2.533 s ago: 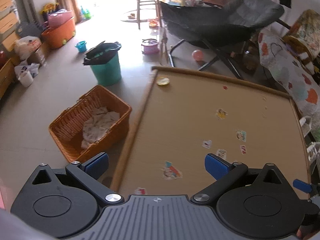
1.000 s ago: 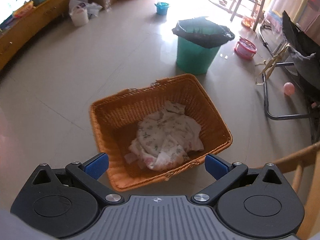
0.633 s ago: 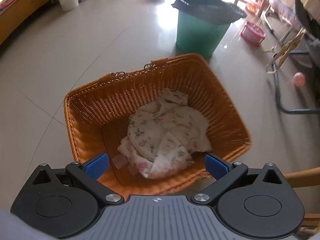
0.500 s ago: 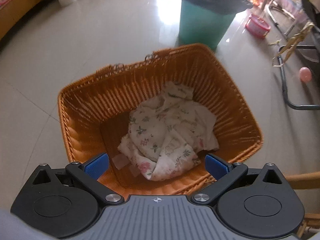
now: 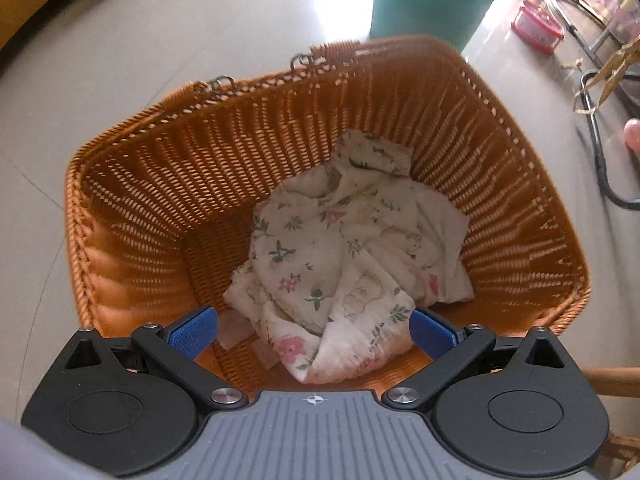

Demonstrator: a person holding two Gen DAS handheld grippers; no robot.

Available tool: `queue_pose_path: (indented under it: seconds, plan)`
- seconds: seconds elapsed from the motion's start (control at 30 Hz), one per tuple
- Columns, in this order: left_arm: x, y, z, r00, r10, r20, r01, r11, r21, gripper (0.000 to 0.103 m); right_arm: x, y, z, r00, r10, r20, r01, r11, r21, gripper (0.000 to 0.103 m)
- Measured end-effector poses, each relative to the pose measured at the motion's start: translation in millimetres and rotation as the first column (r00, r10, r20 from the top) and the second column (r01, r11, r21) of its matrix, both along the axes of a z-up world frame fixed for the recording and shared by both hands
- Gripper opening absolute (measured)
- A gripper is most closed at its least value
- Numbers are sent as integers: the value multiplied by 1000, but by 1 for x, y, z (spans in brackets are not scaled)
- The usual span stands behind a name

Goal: Fold clothes
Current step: 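Move the left tool down toward the floral cloth in the wicker basket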

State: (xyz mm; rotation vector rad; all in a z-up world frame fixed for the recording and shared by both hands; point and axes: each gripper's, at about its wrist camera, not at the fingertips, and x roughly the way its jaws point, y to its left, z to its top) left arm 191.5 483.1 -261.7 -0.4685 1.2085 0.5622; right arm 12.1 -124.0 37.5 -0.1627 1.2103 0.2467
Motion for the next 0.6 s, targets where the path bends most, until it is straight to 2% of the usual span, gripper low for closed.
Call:
queue_pose_path:
  seconds: [0.47,0.6]
  plan:
    - [25,7,-66,996,-83,-38,81,995,-53,101,3,17,1,998,52,-42,-52,999,-12,103]
    - [30,6,-83,992,-98,-82,95,994,-45,101,2,22,2,996,77,-43,-77,997,-12,103]
